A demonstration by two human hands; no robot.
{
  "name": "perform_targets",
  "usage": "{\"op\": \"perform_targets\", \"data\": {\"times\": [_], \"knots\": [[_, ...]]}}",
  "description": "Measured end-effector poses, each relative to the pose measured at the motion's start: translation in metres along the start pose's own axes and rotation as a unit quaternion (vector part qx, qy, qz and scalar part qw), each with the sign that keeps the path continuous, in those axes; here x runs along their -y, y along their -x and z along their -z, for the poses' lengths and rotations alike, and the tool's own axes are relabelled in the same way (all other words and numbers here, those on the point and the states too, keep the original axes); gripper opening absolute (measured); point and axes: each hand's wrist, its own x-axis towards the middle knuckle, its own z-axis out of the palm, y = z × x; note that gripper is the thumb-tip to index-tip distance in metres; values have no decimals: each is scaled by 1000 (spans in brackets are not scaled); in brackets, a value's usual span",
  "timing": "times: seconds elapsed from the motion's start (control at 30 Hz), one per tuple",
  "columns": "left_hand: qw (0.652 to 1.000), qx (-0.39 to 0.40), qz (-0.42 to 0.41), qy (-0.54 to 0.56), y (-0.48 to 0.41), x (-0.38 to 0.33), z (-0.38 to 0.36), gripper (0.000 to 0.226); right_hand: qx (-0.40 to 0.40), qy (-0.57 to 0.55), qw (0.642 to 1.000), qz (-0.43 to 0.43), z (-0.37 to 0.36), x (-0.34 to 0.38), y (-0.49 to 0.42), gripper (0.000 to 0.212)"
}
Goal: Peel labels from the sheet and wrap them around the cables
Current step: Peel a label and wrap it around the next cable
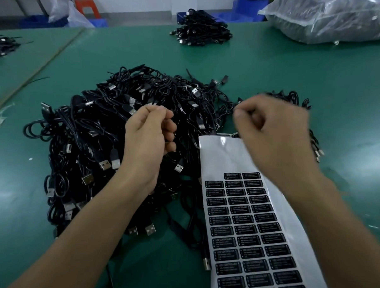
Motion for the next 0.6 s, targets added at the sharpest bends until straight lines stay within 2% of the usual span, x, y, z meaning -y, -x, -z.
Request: {"op": "perform_targets", "data": {"times": [0.07, 0.13, 0.17, 0.23, 0.3, 0.37, 0.43, 0.6], "knots": [[999, -1, -26, -31, -1, 0, 0, 26, 133, -18, 991, 9, -10, 9, 12, 18], [989, 9, -86, -123, -3, 1, 2, 23, 254, 25, 967, 23, -20, 14, 20, 31], [975, 22, -121, -187, -3, 2, 2, 20, 283, 64, 957, 30, -24, 15, 23, 36], [935, 59, -168, -306, -2, 5, 3, 16, 277, 111, 954, 24, -30, 16, 25, 38], [909, 78, -180, -367, 1, 10, 3, 18, 230, 74, 970, -7, -34, 21, 22, 26], [900, 90, -178, -387, 2, 14, 3, 20, 168, 37, 984, -36, -39, 24, 10, 16], [897, 98, -173, -394, 2, 14, 3, 21, 138, 72, 986, -54, -46, 25, -8, 18], [902, 112, -151, -389, 3, 13, 3, 23, 173, 165, 967, -90, -68, 26, -29, 31]]}}
